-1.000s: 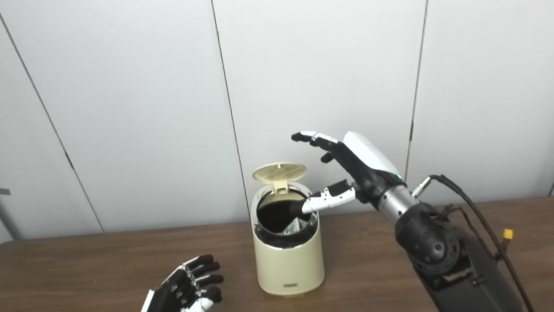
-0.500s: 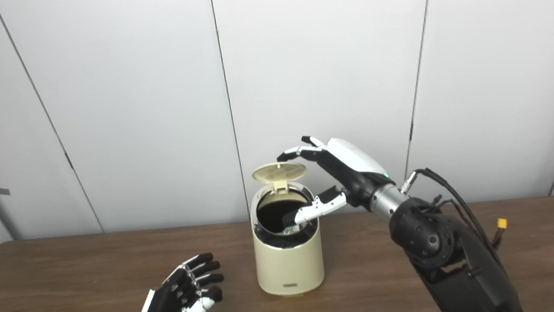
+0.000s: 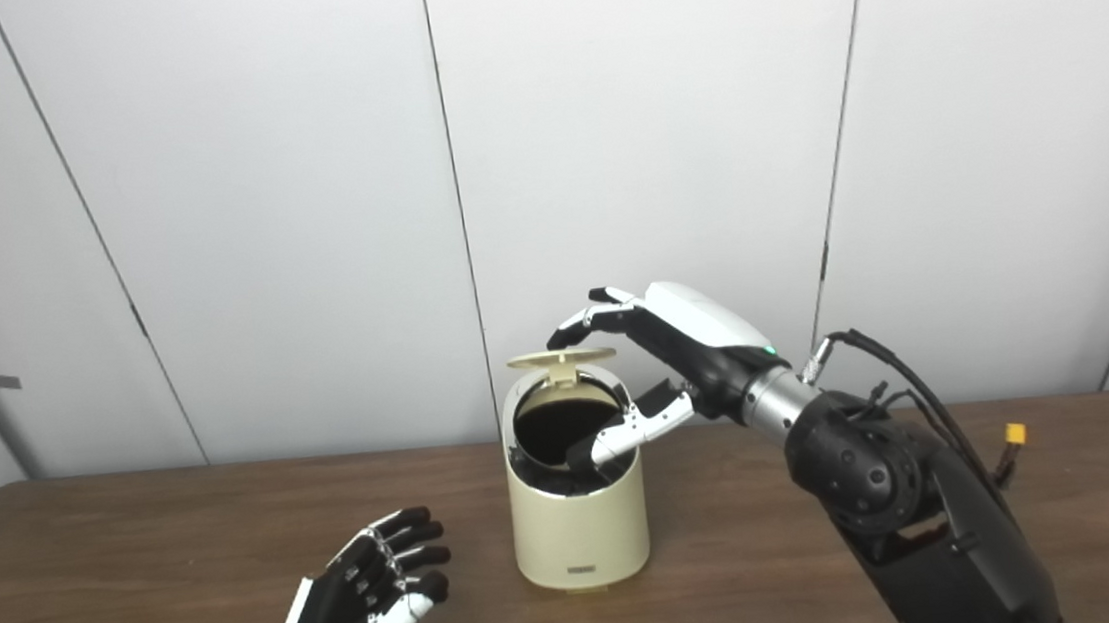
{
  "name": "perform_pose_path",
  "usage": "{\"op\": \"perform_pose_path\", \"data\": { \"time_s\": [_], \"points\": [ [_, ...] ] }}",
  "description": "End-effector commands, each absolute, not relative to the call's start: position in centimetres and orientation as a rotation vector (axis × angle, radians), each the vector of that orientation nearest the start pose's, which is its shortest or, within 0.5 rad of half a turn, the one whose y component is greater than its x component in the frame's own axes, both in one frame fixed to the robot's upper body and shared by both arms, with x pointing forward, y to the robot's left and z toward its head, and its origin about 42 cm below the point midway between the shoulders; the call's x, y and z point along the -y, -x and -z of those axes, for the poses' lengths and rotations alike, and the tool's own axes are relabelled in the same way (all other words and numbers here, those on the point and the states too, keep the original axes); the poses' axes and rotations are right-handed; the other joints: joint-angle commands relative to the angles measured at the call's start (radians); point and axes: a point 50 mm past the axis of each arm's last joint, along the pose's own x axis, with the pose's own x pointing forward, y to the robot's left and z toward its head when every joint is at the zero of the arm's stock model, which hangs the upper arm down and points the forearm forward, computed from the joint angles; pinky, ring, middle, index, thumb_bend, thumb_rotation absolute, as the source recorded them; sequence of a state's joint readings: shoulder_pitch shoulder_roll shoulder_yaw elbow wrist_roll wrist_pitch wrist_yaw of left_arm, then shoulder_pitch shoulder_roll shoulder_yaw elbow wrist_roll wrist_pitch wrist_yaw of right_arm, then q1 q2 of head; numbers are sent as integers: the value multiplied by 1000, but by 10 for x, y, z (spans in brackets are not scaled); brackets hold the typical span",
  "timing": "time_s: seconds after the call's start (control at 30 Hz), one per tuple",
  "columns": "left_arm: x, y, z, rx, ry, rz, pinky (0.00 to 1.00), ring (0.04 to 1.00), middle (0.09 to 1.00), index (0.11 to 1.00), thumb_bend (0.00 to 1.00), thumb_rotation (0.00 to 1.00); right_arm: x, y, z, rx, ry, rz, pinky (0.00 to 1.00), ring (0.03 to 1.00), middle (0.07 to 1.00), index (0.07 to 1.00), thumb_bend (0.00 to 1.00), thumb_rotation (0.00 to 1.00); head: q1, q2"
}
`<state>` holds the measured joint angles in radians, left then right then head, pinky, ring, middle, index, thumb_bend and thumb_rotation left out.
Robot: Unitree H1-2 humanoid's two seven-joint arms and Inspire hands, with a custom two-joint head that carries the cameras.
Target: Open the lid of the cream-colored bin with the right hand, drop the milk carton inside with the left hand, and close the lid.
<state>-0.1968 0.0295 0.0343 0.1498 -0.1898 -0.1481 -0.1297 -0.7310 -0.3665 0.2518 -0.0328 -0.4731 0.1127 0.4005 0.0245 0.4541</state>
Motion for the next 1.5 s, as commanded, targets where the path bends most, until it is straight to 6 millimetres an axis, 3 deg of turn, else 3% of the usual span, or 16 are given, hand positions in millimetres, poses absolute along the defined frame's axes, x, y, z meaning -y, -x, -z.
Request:
{"op": "perform_pose_path", "data": {
  "time_s": [0.0,0.5,0.9,1.03,1.17,1.27,1.47],
  "points": [
    [-206,-356,-150,300,132,145,520,674,732,756,703,156,184,-435,-368,593,1033,-423,858,971,795,735,865,454,1,1],
    [-206,-356,-152,303,123,146,508,669,727,753,716,174,186,-420,-368,578,1078,-441,834,964,796,747,839,424,8,21],
    [-207,-354,-155,299,133,149,504,666,723,750,726,175,185,-408,-351,590,1111,-467,864,953,782,736,861,450,5,41],
    [-207,-353,-155,294,139,151,507,670,726,753,701,147,187,-406,-346,596,1117,-472,969,945,773,737,860,460,3,45],
    [-207,-354,-155,293,139,153,512,670,727,755,706,151,188,-403,-343,585,1109,-484,999,951,761,738,860,459,2,48],
    [-207,-354,-155,290,146,155,513,671,725,755,706,149,188,-401,-341,572,1102,-495,1000,964,770,743,852,448,2,48],
    [-206,-353,-156,287,146,156,512,672,724,756,705,152,189,-397,-338,537,1117,-504,901,984,793,755,849,442,3,53]
  ]
}}
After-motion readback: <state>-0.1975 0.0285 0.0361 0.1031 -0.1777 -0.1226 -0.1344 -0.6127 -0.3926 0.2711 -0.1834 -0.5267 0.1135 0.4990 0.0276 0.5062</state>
